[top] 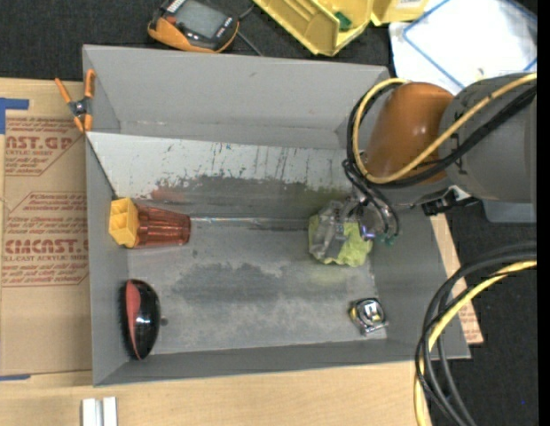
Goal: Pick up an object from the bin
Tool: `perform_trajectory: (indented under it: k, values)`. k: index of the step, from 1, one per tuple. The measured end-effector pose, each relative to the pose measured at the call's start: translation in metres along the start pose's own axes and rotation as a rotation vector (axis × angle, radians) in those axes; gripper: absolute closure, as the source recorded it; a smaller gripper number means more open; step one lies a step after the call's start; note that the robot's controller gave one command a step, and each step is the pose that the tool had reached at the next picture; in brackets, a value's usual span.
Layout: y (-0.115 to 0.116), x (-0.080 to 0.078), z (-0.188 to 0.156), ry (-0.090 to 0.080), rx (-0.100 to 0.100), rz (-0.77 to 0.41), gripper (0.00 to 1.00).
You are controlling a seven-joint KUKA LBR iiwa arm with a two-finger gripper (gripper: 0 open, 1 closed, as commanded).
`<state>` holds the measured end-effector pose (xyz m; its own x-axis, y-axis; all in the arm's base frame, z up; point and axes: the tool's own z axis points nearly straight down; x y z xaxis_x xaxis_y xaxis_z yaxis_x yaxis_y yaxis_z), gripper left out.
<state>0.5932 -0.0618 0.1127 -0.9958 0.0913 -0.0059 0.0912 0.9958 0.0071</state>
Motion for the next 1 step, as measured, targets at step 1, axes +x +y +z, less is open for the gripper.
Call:
perform_trajectory:
  k: [1]
  values:
    - [0.0045,0.0006,-0.0373,-0.001,-0.001,-0.034,1.00]
